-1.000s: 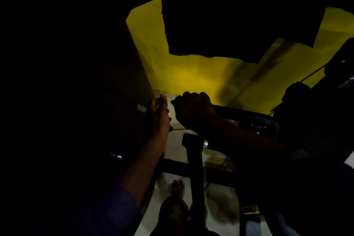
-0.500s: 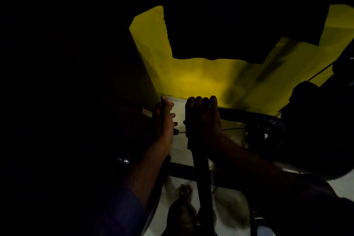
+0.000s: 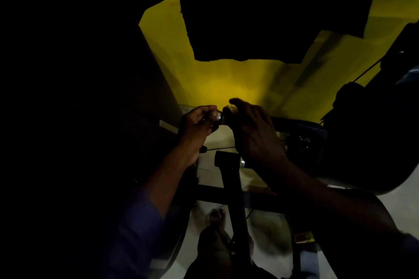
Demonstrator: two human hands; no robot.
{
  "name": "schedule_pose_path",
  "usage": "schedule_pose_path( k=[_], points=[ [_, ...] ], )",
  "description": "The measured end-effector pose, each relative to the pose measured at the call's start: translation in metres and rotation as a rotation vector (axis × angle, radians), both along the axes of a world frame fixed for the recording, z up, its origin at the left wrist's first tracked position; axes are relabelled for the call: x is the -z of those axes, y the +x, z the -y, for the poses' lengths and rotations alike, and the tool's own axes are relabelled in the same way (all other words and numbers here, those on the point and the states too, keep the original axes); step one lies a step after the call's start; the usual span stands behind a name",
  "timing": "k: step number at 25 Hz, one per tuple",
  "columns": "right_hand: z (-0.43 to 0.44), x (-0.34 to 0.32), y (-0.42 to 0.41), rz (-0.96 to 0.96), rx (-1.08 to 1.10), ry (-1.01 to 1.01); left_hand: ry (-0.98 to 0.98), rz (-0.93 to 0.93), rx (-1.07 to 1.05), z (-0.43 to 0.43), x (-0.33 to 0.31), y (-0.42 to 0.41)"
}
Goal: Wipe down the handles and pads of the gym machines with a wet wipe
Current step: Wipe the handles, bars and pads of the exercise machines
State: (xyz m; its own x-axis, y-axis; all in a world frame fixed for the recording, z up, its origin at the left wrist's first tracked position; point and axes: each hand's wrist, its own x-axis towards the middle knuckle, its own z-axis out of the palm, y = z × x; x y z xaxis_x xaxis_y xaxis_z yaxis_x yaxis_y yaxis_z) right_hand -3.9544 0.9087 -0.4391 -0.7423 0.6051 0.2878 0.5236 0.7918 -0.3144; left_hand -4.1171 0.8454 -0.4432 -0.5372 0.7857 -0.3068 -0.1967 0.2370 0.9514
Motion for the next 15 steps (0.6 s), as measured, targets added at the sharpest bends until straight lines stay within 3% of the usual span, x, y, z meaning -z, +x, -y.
schedule_pose_path(
  k=[2, 6, 11, 15],
  points=[
    [-0.005, 0.003, -0.004, -0.059, -0.066, -0.047, -0.003, 0.005, 0.03, -0.004, 0.0, 0.0],
    [-0.031, -0.013, 0.037, 0.066, -0.251, 0.017, -0.029, -0.076, 0.12, -0.01, -0.004, -0.001],
    [-0.034, -0.03, 0.115, 0.064, -0.18, -0.034, -0.023, -0.085, 0.155, -0.011, -0.001, -0.005],
    [-0.017, -0.018, 0.035, 0.071, -0.286, -0.052, -0.047, -0.154, 0.222, -0.013, -0.002, -0.009]
  ],
)
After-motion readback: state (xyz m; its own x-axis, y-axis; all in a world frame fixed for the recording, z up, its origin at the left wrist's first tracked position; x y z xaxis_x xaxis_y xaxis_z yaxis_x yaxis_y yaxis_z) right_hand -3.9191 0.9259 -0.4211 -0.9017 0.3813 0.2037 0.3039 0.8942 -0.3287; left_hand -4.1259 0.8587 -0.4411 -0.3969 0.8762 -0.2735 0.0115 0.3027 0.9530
